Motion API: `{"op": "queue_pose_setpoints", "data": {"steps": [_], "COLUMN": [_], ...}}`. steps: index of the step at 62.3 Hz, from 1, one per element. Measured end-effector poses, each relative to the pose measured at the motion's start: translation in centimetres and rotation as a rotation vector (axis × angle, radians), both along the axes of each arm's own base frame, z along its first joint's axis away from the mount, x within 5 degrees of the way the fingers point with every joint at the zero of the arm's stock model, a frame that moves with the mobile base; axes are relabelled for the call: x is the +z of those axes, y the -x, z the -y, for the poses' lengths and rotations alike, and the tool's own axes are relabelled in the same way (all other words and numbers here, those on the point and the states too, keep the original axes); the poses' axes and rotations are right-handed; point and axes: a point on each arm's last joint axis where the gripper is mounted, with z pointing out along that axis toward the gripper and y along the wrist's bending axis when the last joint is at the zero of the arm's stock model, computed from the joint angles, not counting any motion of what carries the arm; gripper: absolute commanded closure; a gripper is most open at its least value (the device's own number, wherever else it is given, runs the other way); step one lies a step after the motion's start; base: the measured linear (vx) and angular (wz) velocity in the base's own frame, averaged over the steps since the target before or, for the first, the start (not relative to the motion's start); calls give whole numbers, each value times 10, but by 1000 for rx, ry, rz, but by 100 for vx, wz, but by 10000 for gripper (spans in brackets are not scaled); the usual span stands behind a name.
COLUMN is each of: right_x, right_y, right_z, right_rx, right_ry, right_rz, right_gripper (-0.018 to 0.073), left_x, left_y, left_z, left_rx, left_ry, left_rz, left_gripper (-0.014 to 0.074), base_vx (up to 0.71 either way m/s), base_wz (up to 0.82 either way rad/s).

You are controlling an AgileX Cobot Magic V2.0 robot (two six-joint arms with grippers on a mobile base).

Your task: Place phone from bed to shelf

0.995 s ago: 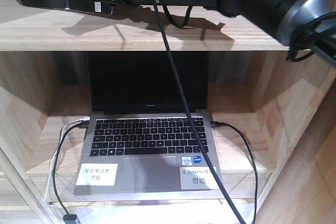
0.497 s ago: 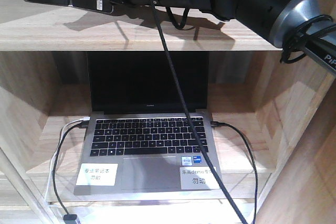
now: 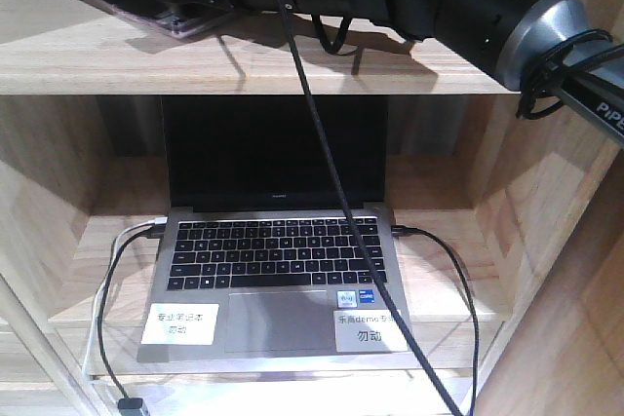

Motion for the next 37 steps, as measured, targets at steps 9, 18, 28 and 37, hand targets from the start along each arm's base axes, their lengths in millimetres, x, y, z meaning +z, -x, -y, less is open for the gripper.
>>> {"op": "queue_pose_setpoints", "data": {"steps": [9,18,28,37], "right_x": [0,2,12,30], "right_y": [0,1,8,22], "right_z": [0,2,6,12], "right_rx": [-5,-6,-3,29], "right_ry": [6,22,45,44], "right_rz": [5,23,61,83], "right_gripper": [-150,-115,-20,169], "left_x": [0,0,0,0], "left_y": [0,0,0,0], "left_z": [0,0,0,0], "left_rx": [0,0,0,0], "left_ry": [0,0,0,0], "left_rz": [0,0,0,0], "left_gripper": [595,595,595,595], "base_vx": [0,0,0,0], "base_wz": [0,0,0,0]}}
